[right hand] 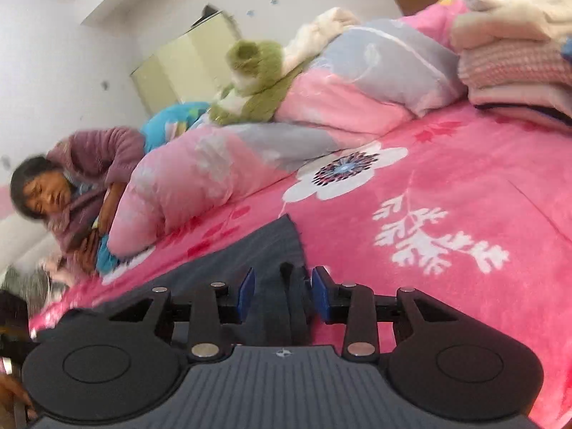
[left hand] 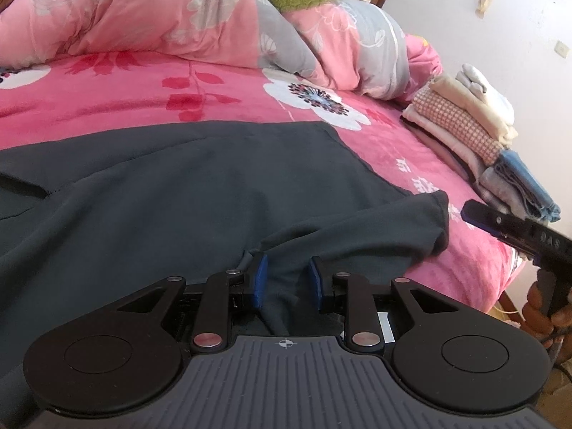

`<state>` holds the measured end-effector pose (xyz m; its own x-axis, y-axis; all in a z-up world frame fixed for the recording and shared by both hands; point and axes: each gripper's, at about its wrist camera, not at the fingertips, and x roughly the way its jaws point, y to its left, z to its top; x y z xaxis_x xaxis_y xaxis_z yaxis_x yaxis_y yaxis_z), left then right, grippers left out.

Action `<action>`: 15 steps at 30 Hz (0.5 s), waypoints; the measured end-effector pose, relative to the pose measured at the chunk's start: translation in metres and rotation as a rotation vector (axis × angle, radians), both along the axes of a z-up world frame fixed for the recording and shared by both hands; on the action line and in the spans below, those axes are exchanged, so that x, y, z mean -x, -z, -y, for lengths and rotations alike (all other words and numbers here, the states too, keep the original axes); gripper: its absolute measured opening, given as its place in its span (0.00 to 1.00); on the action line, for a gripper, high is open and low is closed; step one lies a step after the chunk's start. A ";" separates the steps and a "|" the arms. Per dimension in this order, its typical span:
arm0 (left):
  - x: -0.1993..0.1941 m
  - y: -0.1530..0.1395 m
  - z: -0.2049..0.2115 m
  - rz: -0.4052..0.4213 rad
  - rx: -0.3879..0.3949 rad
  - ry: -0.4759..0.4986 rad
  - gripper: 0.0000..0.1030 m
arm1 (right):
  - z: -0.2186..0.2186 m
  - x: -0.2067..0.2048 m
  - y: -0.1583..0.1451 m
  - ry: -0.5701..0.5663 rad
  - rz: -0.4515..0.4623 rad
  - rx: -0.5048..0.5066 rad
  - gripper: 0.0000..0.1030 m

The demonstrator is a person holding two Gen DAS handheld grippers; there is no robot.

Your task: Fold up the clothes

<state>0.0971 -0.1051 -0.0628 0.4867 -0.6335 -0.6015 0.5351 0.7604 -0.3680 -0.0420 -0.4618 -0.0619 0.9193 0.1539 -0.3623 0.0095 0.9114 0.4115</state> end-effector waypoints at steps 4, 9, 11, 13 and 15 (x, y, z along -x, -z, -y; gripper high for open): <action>0.000 0.000 0.000 0.010 -0.007 0.003 0.25 | -0.027 0.003 -0.008 -0.127 0.038 0.139 0.36; 0.003 0.000 0.001 0.031 -0.022 0.012 0.25 | -0.039 -0.010 -0.010 -0.265 0.008 0.159 0.33; 0.003 0.000 0.001 0.034 -0.022 0.013 0.25 | -0.025 -0.028 0.000 -0.207 -0.079 0.120 0.32; 0.003 0.000 0.001 0.035 -0.024 0.013 0.25 | 0.009 -0.040 0.011 -0.049 -0.163 -0.007 0.34; 0.003 0.000 0.000 0.034 -0.023 0.014 0.25 | 0.044 -0.040 0.018 0.089 -0.187 -0.175 0.33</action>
